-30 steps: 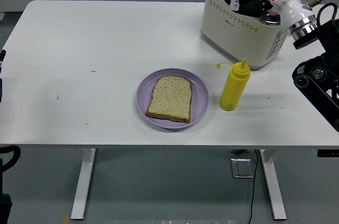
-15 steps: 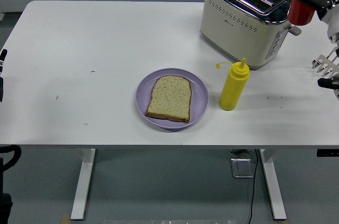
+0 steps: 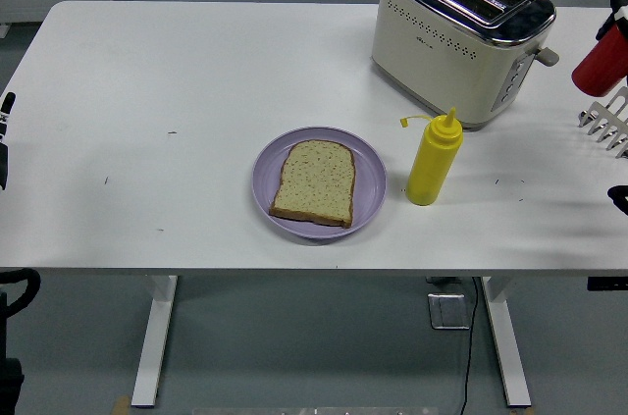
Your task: Pick up the cup,pour liquid into bread,place the cup on the desk
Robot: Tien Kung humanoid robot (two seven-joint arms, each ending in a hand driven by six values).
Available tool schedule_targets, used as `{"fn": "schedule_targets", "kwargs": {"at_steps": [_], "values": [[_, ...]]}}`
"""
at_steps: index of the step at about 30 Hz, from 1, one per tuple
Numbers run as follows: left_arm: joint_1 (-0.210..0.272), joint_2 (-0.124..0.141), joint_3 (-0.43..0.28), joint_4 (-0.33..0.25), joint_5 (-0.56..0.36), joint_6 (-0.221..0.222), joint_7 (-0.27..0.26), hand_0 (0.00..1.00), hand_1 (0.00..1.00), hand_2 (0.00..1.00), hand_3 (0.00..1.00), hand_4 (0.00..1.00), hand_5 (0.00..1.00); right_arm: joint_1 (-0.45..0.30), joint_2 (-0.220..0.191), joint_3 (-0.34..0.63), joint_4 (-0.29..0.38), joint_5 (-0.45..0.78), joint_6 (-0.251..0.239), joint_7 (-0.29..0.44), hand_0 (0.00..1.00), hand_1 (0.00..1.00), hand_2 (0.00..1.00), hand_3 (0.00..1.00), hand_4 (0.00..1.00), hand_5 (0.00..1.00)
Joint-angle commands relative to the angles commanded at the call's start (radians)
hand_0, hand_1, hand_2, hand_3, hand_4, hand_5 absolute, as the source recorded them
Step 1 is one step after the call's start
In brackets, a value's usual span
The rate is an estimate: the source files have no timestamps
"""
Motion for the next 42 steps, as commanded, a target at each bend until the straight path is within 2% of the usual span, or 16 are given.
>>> {"fn": "schedule_targets", "kwargs": {"at_steps": [5,8,10,12,13,15,19,26,34,42], "values": [[-0.001,0.0,0.001,0.0,0.0,0.0,0.001,0.841,0.861,0.884,0.781,0.663,0.998,-0.013,0.007,-0.035,-0.036,-0.016,-0.087,0.099,0.002,0.034,0.179,0.245,0.72,0.072],[-0.001,0.0,0.001,0.0,0.0,0.001,0.0,0.841,0.862,0.884,0.778,0.664,0.998,-0.016,0.011,-0.056,-0.06,-0.038,-0.132,0.128,0.005,0.035,0.18,0.246,0.721,0.079],[0.0,0.0,0.0,-0.001,0.001,0.001,0.0,0.841,0.862,0.884,0.778,0.664,0.998,-0.015,0.018,-0.088,-0.098,-0.063,-0.184,0.166,0.005,0.035,0.18,0.246,0.721,0.079],[0.0,0.0,-0.001,0.0,0.001,0.001,0.0,0.841,0.863,0.884,0.776,0.661,0.998,-0.012,0.024,-0.125,-0.135,-0.044,-0.224,0.202,0.044,0.05,0.189,0.25,0.726,0.088],[0.001,0.0,-0.001,0.0,0.001,0.001,0.0,0.841,0.863,0.884,0.776,0.661,0.998,-0.012,0.024,-0.131,-0.14,-0.042,-0.229,0.207,0.044,0.05,0.189,0.25,0.726,0.088],[0.001,-0.001,0.0,0.0,0.001,0.001,0.0,0.841,0.863,0.884,0.776,0.661,0.998,-0.008,0.038,-0.177,-0.186,-0.018,-0.275,0.255,0.044,0.05,0.189,0.25,0.726,0.088],[0.001,-0.001,0.002,0.0,0.001,0.001,0.0,0.842,0.863,0.883,0.776,0.659,0.998,0.003,0.054,-0.238,-0.239,0.03,-0.319,0.311,0.058,0.058,0.191,0.252,0.725,0.096],[0.001,-0.001,0.006,0.0,0.002,0.001,0.0,0.844,0.863,0.883,0.774,0.662,0.998,0.027,0.067,-0.321,-0.303,0.078,-0.317,0.318,0.06,0.058,0.194,0.255,0.725,0.1],[0.003,0.0,0.007,0.0,0.003,0.001,-0.001,0.844,0.864,0.883,0.773,0.66,0.998,0.027,0.082,-0.403,-0.283,0.096,-0.323,0.32,0.058,0.057,0.195,0.256,0.723,0.101],[0.006,0.001,0.008,0.0,0.002,0.002,-0.001,0.845,0.863,0.882,0.771,0.658,0.998,0.019,0.086,-0.443,-0.282,0.132,-0.33,0.329,0.069,0.071,0.204,0.259,0.718,0.107]]}}
